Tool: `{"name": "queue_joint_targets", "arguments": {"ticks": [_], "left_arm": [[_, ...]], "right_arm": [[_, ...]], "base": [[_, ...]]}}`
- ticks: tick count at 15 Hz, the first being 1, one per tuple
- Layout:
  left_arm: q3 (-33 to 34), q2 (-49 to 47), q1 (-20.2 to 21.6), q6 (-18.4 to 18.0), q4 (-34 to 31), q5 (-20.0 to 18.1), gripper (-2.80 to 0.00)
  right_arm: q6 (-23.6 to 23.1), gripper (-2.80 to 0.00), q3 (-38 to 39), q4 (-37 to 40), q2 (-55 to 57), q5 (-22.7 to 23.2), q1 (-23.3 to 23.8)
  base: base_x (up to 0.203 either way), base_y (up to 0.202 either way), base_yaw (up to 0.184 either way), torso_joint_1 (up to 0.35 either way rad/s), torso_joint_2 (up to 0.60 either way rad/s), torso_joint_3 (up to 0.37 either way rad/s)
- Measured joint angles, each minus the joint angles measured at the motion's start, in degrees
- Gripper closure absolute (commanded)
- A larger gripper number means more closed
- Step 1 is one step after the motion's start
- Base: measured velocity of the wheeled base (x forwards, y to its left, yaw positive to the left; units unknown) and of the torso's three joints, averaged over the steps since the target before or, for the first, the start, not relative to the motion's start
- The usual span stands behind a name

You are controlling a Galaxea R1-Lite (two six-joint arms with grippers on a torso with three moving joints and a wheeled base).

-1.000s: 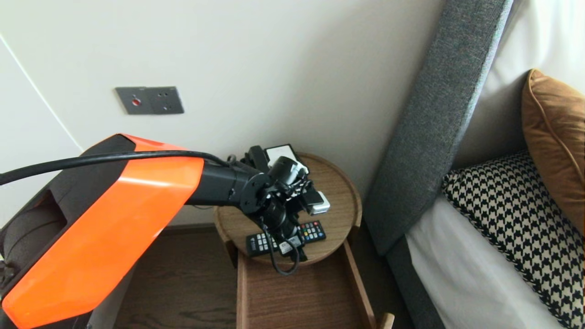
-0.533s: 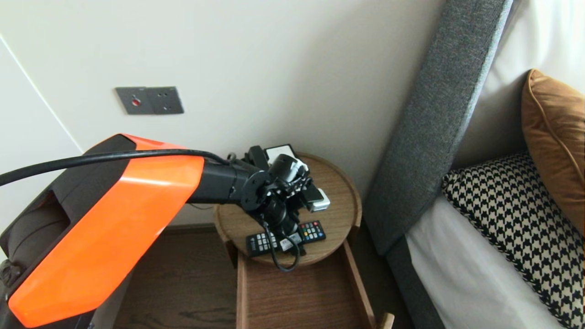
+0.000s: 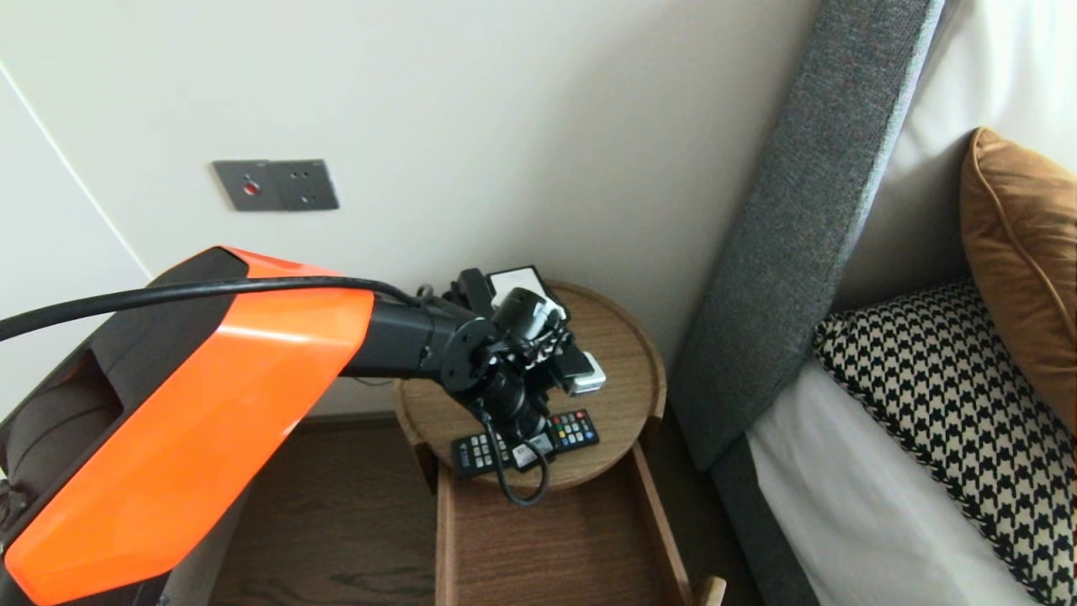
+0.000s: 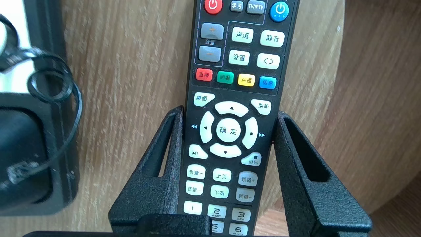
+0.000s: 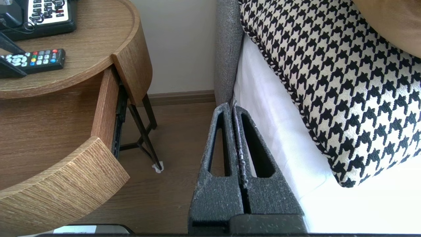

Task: Put the remote controls on the table in the drawer one by one

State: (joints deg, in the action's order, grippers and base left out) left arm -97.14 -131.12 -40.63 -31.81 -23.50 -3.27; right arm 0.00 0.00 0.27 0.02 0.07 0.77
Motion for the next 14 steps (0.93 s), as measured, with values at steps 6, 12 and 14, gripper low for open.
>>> {"name": "queue_joint_targets", "arguments": {"ticks": [6, 12, 14], "left_arm": [[0.8, 1.7, -0.2, 0.0, -0.2, -0.4, 0.0], [3.4, 3.8, -0.9, 0.0, 0.2, -0.4, 0.0], [3.6, 3.7, -1.0, 0.0, 0.3, -0.3, 0.0]], "right_arm": [[0.0, 0.0, 0.0, 0.0, 0.0, 0.0, 0.0], [0.0, 0.0, 0.0, 0.0, 0.0, 0.0, 0.0], [0.0, 0.0, 0.0, 0.0, 0.0, 0.0, 0.0]], "base": [[0.0, 0.0, 0.0, 0.0, 0.0, 0.0], [0.0, 0.0, 0.0, 0.0, 0.0, 0.0], [0.0, 0.0, 0.0, 0.0, 0.0, 0.0]]}}
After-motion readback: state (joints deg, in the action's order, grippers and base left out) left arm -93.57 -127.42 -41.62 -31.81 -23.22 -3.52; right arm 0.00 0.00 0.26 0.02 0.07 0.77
